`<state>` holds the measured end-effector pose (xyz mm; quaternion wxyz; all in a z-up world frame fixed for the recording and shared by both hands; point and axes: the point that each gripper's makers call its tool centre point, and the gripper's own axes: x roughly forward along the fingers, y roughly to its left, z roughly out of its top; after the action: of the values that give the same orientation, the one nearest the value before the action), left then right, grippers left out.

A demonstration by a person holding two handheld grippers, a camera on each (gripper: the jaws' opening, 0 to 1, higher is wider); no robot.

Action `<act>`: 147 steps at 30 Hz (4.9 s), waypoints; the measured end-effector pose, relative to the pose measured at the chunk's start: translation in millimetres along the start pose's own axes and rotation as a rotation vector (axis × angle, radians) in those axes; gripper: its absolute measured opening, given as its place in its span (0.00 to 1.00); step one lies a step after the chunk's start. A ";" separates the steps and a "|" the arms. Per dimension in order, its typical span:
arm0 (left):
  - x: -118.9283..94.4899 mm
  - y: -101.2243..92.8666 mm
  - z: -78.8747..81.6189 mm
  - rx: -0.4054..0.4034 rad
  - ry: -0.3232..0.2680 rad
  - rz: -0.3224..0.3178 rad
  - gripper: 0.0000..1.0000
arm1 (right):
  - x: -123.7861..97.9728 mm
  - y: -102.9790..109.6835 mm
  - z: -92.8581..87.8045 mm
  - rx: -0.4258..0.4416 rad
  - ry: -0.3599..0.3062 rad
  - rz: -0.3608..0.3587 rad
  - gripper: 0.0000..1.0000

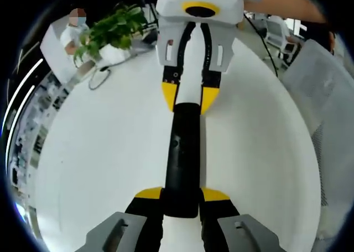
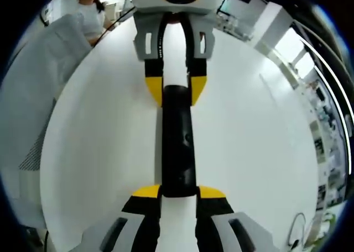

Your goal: Press the specified remote control buttons in sequence, fully releasing each button before pressing the next.

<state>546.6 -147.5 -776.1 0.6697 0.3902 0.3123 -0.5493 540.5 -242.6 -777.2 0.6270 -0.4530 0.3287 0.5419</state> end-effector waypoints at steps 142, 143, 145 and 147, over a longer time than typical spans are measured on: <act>-128.3 -65.8 -10.9 -0.640 -0.445 0.306 0.67 | -115.1 59.7 22.0 0.698 -0.548 -0.248 0.47; -128.6 -67.3 -12.3 -0.642 -0.444 0.306 0.67 | -115.6 61.4 20.5 0.698 -0.544 -0.249 0.47; -129.5 -70.6 -15.7 -0.656 -0.435 0.311 0.67 | -117.0 64.9 18.2 0.696 -0.537 -0.253 0.47; -132.2 -70.5 -18.7 -0.677 -0.453 0.316 0.66 | -120.3 69.1 16.2 0.704 -0.542 -0.259 0.47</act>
<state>451.1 -72.8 -686.1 0.8872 0.0614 0.2564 -0.3786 448.0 -273.4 -677.1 0.8686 -0.0918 0.2575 0.4133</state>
